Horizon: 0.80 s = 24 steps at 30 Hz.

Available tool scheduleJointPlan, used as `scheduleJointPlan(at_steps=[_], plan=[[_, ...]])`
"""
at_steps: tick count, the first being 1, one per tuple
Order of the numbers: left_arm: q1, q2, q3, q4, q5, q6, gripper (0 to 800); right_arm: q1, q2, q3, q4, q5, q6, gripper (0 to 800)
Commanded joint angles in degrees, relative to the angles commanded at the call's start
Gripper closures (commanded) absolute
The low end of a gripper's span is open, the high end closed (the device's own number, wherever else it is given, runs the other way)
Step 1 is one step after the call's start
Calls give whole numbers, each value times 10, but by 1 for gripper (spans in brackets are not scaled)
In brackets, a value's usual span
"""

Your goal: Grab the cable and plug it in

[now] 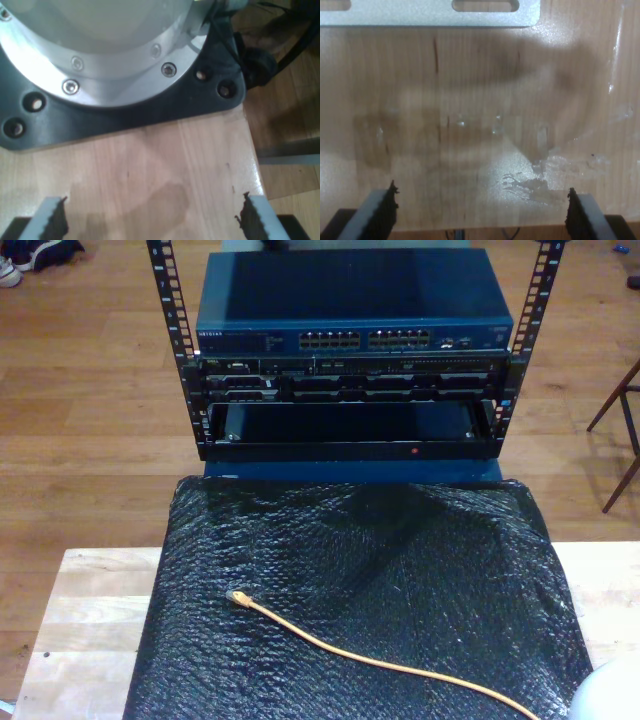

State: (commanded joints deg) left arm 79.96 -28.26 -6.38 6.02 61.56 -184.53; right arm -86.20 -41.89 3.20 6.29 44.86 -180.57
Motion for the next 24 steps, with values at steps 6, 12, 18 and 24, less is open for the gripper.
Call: scheduleJointPlan(at_steps=[6, 12, 18, 24], plan=[[0, 0, 0, 0, 0, 0, 0, -1, -2, 0, 1, 0, 2, 0], [0, 1, 0, 1, 0, -2, 0, 1, -10, -11, 2, 11, 2, 0], [0, -1, -3, 1, 6, -4, 0, -2, -38, -75, 0, 134, 8, 0], [0, -1, -29, 3, 53, -4, 0, -3, -32, -152, 3, 246, 62, 0]])
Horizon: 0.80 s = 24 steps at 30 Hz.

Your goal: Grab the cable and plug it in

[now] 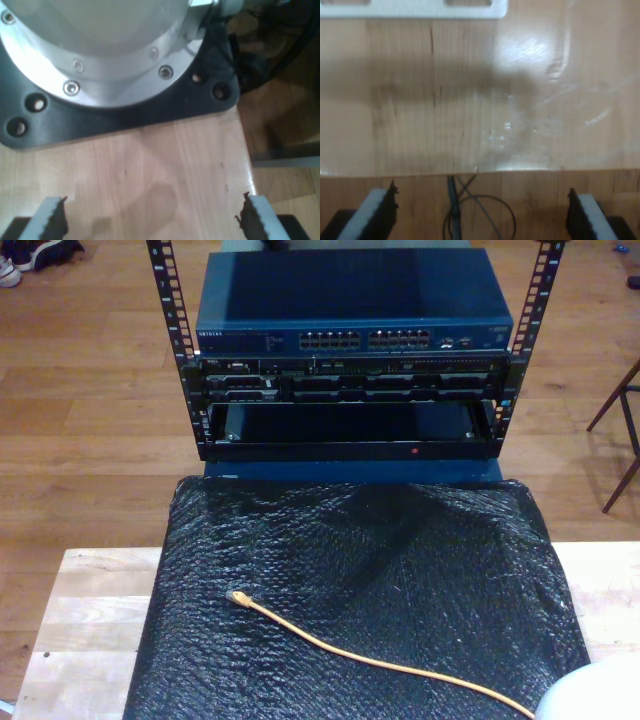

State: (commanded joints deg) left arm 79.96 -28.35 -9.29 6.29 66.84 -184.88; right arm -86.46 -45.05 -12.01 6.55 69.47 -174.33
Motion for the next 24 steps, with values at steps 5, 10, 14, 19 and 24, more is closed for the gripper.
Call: scheduleJointPlan(at_steps=[5, 10, 14, 19, 24], plan=[[-1, -3, -36, 1, 56, 1, 0, 4, 2, -65, 2, 78, 55, 0], [-4, -2, -90, -1, 130, 0, 0, 18, 24, -141, 5, 131, 114, 0], [-17, -1, -143, -4, 194, -3, 0, 69, 64, -200, 5, 156, 184, 0], [-40, -2, -207, -51, 262, -15, 0, 134, 122, -276, 9, 186, 293, 0], [-66, -1, -258, -87, 318, -33, 0, 165, 151, -332, 72, 218, 366, 0]])
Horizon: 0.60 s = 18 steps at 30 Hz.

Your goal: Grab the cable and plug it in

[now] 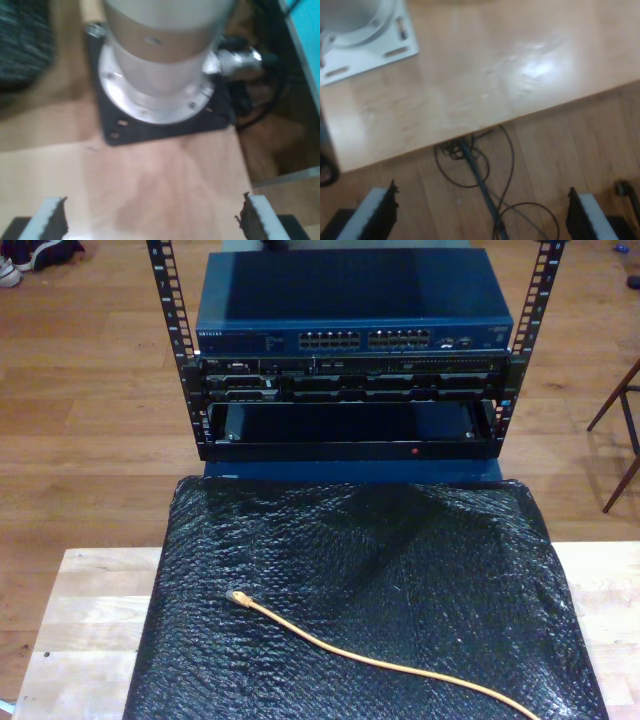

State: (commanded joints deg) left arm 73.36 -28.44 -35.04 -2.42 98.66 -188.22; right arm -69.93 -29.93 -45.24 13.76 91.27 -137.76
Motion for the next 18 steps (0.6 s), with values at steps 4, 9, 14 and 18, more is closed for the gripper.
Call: scheduleJointPlan(at_steps=[4, 9, 14, 18], plan=[[-37, 2, -21, -20, 17, -50, 0, 1, 18, -45, 41, 72, 31, 0], [-90, 4, -26, -25, 27, -106, 0, 15, 23, -83, 99, 138, 92, 1], [-135, 4, -29, -49, 27, -166, 0, 25, 15, -88, 159, 156, 135, 7], [-168, 4, -31, -71, 28, -208, 0, 55, 4, -86, 171, 163, 171, 7]])
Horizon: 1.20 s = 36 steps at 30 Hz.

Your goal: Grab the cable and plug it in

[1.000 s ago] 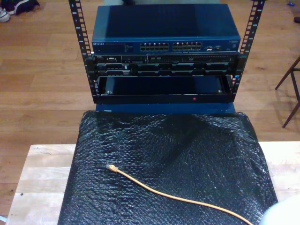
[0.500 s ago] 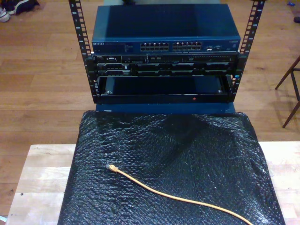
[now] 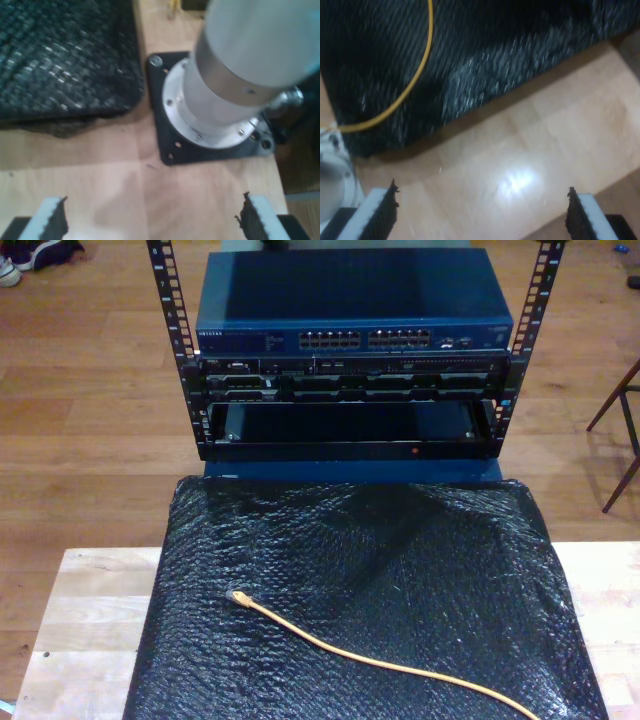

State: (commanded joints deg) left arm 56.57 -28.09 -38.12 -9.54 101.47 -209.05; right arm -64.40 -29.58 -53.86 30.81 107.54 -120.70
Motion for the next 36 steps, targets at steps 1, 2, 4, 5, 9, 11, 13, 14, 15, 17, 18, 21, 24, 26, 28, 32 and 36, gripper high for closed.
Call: scheduleJointPlan(at_steps=[1, 2, 4, 5, 9, 11, 13, 14, 15, 17, 18, 21, 24, 26, 28, 32, 36], plan=[[-9, 0, 0, -6, 0, -10, 0, 8, -3, 2, 0, 0, 11, 7], [-17, 0, -1, -12, 0, -19, 0, 16, -6, 2, 1, 0, 19, 7], [-37, 0, -5, -24, 0, -43, 0, 32, -14, 3, 4, 0, 36, 7], [-48, 1, -8, -28, 0, -56, 0, 39, -18, 3, 6, 0, 44, 7], [-91, 0, -13, -40, 0, -105, 0, 74, -38, 5, 25, 0, 81, 7], [-109, 0, -13, -43, -1, -123, 0, 101, -50, 6, 28, -1, 100, 8], [-122, 1, -17, -47, -1, -136, 0, 138, -60, 8, 30, -4, 131, 8], [-129, 1, -17, -50, -1, -142, 0, 157, -62, 11, 34, -7, 148, 8], [-135, 1, -17, -53, -2, -146, 0, 180, -64, 15, 39, -13, 170, 8], [-142, 1, -17, -54, -3, -153, 0, 227, -66, 17, 44, -39, 206, 8], [-144, 1, -17, -55, -4, -155, 0, 253, -66, 18, 44, -59, 222, 8], [-149, 1, -17, -55, -4, -156, 0, 334, -66, 32, 43, -119, 274, 13], [-149, 2, -18, -55, -5, -156, 0, 414, -63, 43, 41, -175, 323, 20], [-149, 4, -18, -55, -6, -156, 0, 458, -60, 49, 40, -210, 348, 22], [-149, 9, -18, -55, -6, -156, 0, 502, -54, 52, 37, -244, 374, 23], [-149, 21, -17, -55, -7, -166, 0, 584, -27, 51, 18, -287, 415, 26], [-149, 33, -15, -55, -9, -170, 0, 659, 9, 49, -18, -332, 456, 24]])
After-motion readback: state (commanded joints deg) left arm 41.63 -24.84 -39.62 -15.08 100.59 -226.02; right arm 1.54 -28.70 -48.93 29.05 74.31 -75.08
